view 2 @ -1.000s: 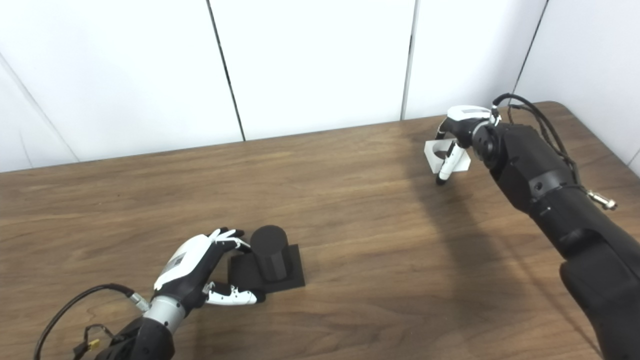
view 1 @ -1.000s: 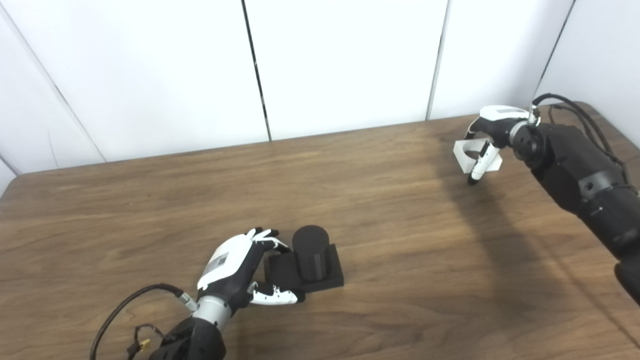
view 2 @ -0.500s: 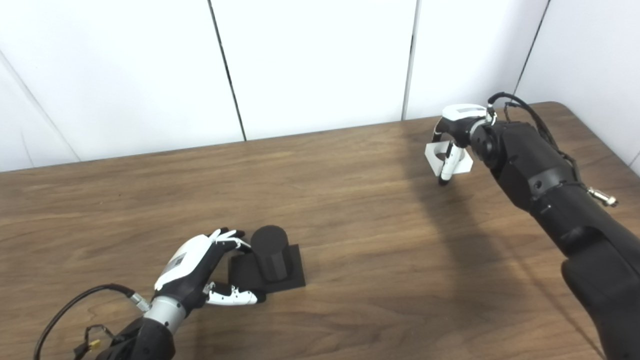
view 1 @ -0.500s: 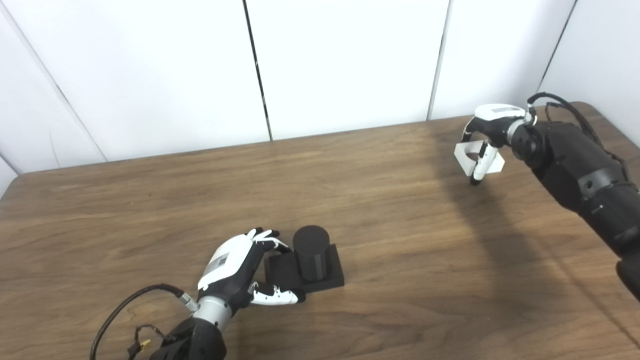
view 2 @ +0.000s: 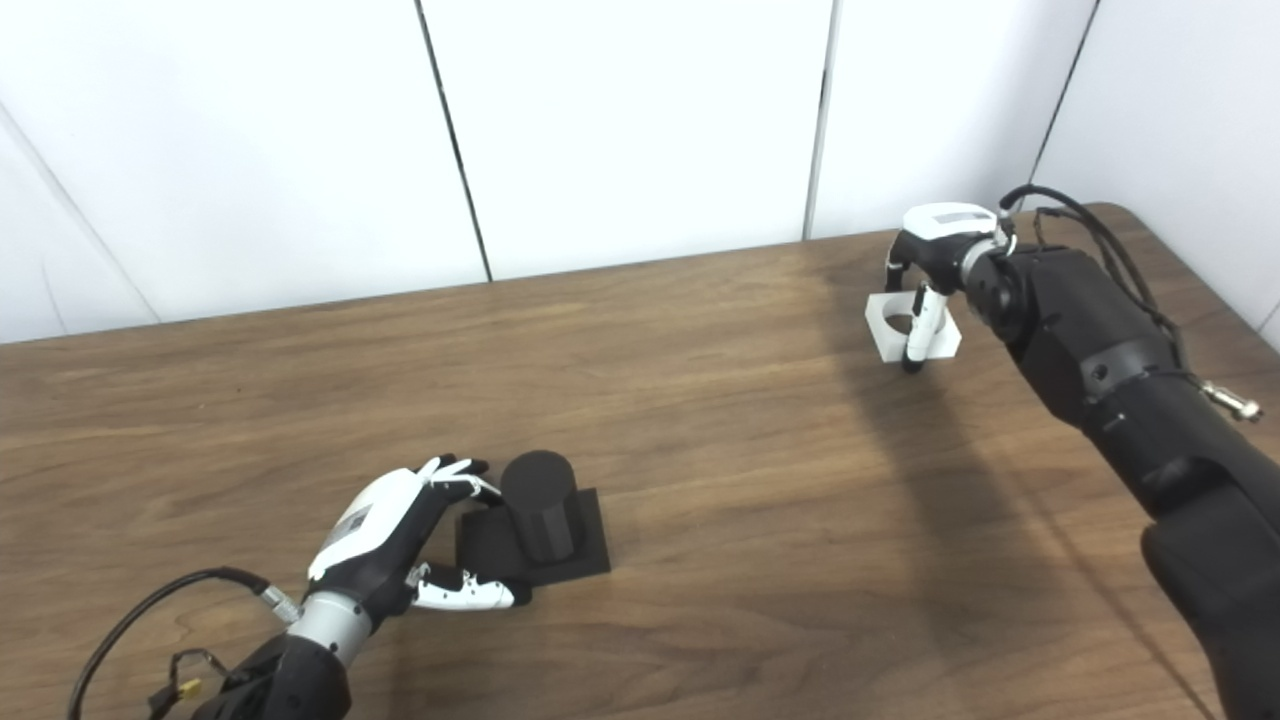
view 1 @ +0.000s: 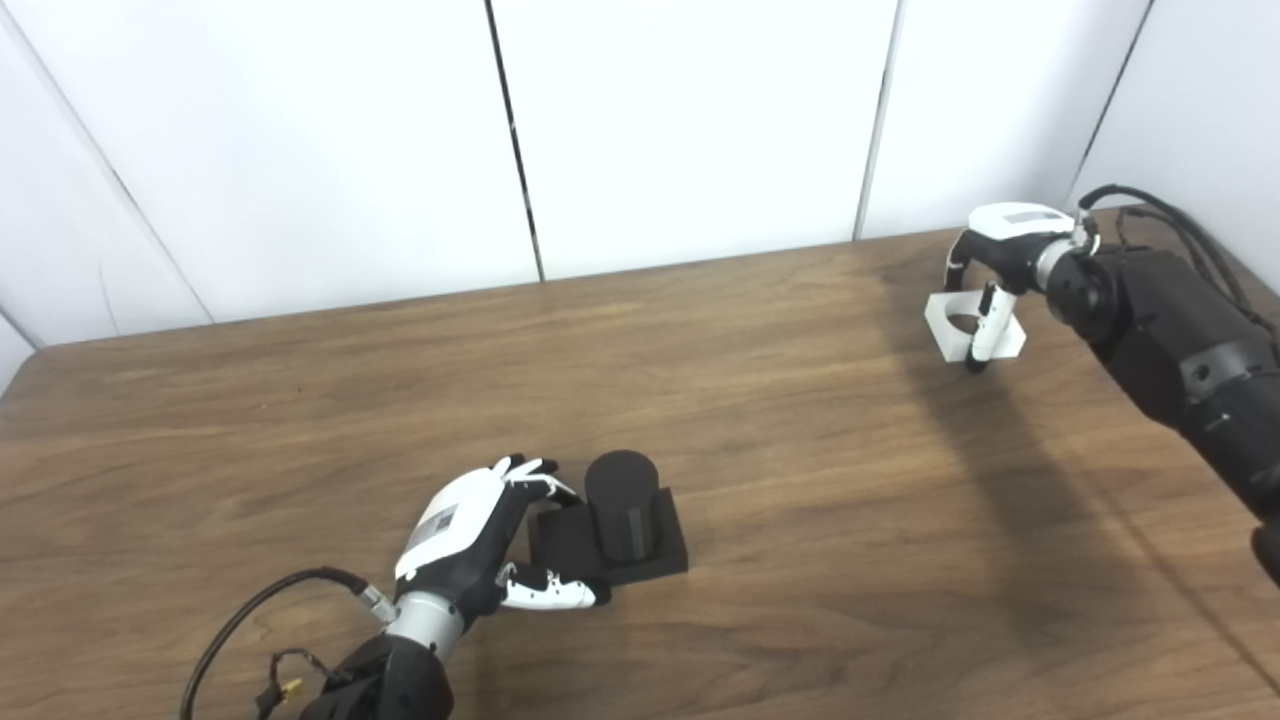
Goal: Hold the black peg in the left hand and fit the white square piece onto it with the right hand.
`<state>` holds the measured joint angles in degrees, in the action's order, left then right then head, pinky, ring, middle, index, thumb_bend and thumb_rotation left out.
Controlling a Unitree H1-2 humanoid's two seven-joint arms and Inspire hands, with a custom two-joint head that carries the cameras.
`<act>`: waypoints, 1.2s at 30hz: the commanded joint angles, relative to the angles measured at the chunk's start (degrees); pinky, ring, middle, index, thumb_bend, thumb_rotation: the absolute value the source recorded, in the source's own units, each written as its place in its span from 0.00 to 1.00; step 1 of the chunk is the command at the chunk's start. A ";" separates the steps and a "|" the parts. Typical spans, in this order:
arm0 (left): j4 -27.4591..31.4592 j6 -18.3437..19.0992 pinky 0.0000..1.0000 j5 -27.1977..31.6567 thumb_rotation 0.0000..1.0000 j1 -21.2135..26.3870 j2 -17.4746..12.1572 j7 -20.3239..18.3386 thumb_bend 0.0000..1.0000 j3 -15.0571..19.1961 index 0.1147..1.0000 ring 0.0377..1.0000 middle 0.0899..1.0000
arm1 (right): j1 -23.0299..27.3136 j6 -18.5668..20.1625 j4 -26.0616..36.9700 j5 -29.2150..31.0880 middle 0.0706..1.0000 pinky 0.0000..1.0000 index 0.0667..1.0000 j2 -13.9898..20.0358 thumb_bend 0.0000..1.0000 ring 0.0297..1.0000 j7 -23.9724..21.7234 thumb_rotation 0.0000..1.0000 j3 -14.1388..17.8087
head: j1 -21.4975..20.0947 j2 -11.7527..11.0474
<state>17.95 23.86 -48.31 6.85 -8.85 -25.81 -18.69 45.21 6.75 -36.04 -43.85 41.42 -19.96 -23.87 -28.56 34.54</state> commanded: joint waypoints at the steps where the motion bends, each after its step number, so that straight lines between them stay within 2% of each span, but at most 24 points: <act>1: -1.64 3.00 1.00 -2.05 0.06 -2.45 -1.57 -3.23 0.52 -0.04 0.42 1.00 0.91 | 1.90 -1.16 0.74 0.17 0.80 1.00 0.45 1.82 0.52 0.93 2.39 0.13 1.40 | 0.00 0.13; 12: -1.43 3.02 1.00 -2.73 0.06 -2.53 -0.95 -3.87 0.52 0.16 0.42 1.00 0.91 | 1.83 -1.29 0.67 -0.25 0.80 1.00 0.45 1.84 0.52 0.94 1.98 0.14 1.65 | 0.31 0.28; 16: -1.10 3.01 1.00 -3.38 0.06 -2.66 -0.64 -4.34 0.52 0.10 0.42 1.00 0.91 | 1.03 -0.15 2.97 0.38 0.80 1.00 0.45 2.07 0.52 0.94 0.89 0.13 2.42 | 0.86 0.40; 20: -0.78 3.01 1.00 -4.18 0.06 -2.75 -0.40 -4.83 0.52 -0.10 0.42 1.00 0.92 | -0.85 3.62 11.50 1.23 0.81 1.00 0.45 2.70 0.52 0.95 -3.48 0.14 4.46 | 1.64 0.72; 25: -0.77 2.95 1.00 -4.81 0.06 -2.60 -0.37 -4.52 0.52 -0.76 0.42 1.00 0.91 | -3.21 7.72 26.15 2.97 0.80 1.00 0.45 3.60 0.52 0.97 -11.33 0.14 6.52 | 2.51 1.34; 30: -0.56 2.98 1.00 -4.69 0.06 -2.65 0.16 -4.35 0.52 -0.78 0.42 1.00 0.90 | -4.94 9.85 40.83 2.81 0.79 1.00 0.45 4.26 0.52 0.94 -19.34 0.14 6.40 | 3.68 1.47; 36: -1.77 2.83 1.00 -5.34 0.06 -2.60 0.14 -2.74 0.52 -1.80 0.42 1.00 0.90 | -5.36 10.94 52.66 2.12 0.80 1.00 0.45 2.63 0.52 0.94 -26.22 0.13 5.58 | 5.05 0.59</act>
<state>18.84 24.98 -51.35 6.57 -7.53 -27.11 -19.28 37.34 17.25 13.82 -41.25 43.60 -45.22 -18.82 -23.47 35.07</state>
